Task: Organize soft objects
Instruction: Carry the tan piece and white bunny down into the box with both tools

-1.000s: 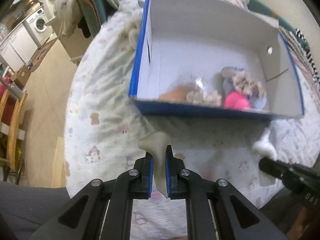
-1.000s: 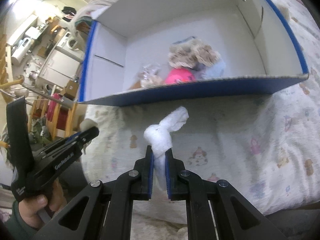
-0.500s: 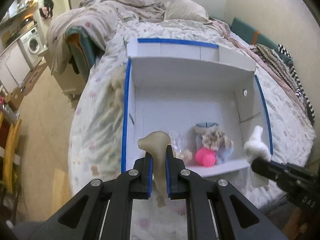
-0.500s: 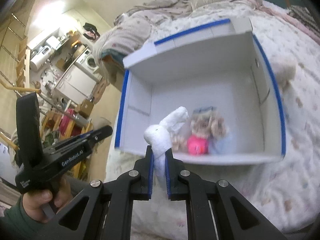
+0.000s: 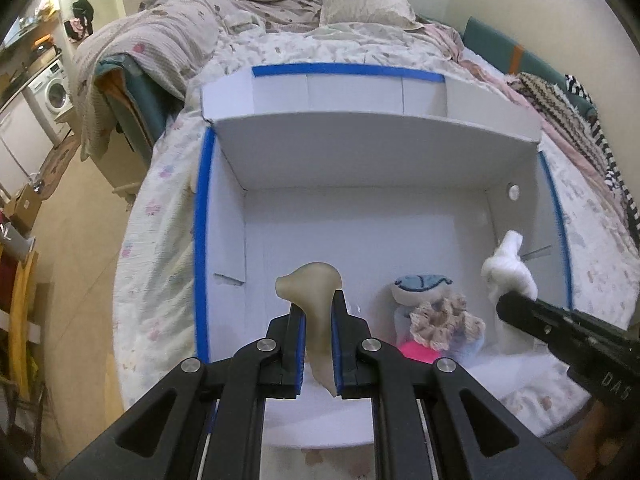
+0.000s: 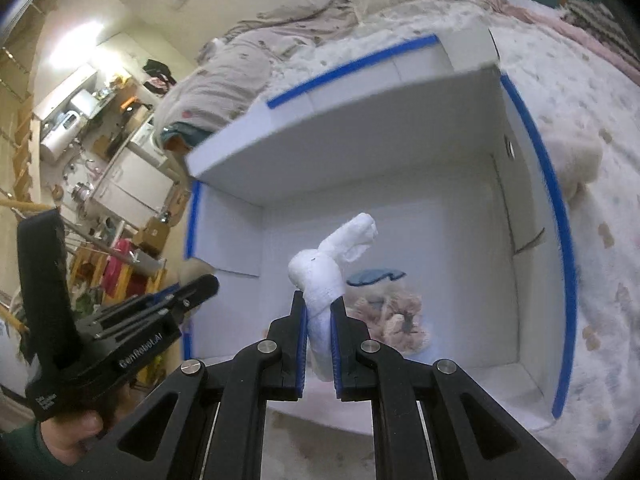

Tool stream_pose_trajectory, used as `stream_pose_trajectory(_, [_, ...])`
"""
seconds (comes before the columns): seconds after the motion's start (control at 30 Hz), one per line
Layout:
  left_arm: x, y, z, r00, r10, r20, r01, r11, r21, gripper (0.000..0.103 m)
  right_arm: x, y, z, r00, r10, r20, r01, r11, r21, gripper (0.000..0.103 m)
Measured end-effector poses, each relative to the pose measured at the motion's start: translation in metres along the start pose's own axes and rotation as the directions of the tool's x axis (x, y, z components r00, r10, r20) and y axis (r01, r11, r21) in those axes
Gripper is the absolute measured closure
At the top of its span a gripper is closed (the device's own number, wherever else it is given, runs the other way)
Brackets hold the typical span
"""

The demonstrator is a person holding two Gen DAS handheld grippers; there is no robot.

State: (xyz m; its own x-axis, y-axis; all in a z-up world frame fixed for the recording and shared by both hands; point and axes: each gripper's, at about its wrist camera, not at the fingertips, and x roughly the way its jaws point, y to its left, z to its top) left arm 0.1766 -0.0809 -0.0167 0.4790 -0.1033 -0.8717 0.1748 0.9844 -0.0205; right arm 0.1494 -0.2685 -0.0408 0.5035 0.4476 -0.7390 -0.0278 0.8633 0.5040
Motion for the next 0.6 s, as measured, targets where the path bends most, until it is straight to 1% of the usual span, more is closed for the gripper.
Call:
stream_pose_trajectory(0.07, [0.014,-0.001,-0.003,1.0,0.01,-0.005,-0.01,1.0,0.003,0.093,0.01,-0.008,-0.002,1.0,-0.016,-0.025,0.017,1.0,0.016,0.091])
stream_pose_trajectory(0.13, [0.026,0.0,-0.006,1.0,0.009,-0.023,-0.009,1.0,-0.004,0.093,0.018,-0.013,-0.002,0.999,-0.015,-0.046,0.016,0.999,0.032,0.091])
stream_pose_trajectory(0.2, [0.036,0.0,-0.007,0.999,0.001,-0.039,-0.001,1.0,-0.015,0.093,0.025,-0.014,-0.002,0.997,-0.048,-0.062,0.049,0.999,0.014,0.091])
stream_pose_trajectory(0.33, [0.046,-0.002,-0.007,0.999,0.009,-0.045,-0.01,1.0,-0.013,0.093,0.039,-0.017,-0.006,0.993,-0.062,-0.105,0.065,0.998,0.024,0.091])
stream_pose_trajectory(0.6, [0.058,-0.004,-0.008,0.997,-0.007,-0.079,0.004,0.999,-0.036,0.091,0.054,-0.019,-0.008,0.982,-0.106,-0.157,0.112,0.993,0.028,0.091])
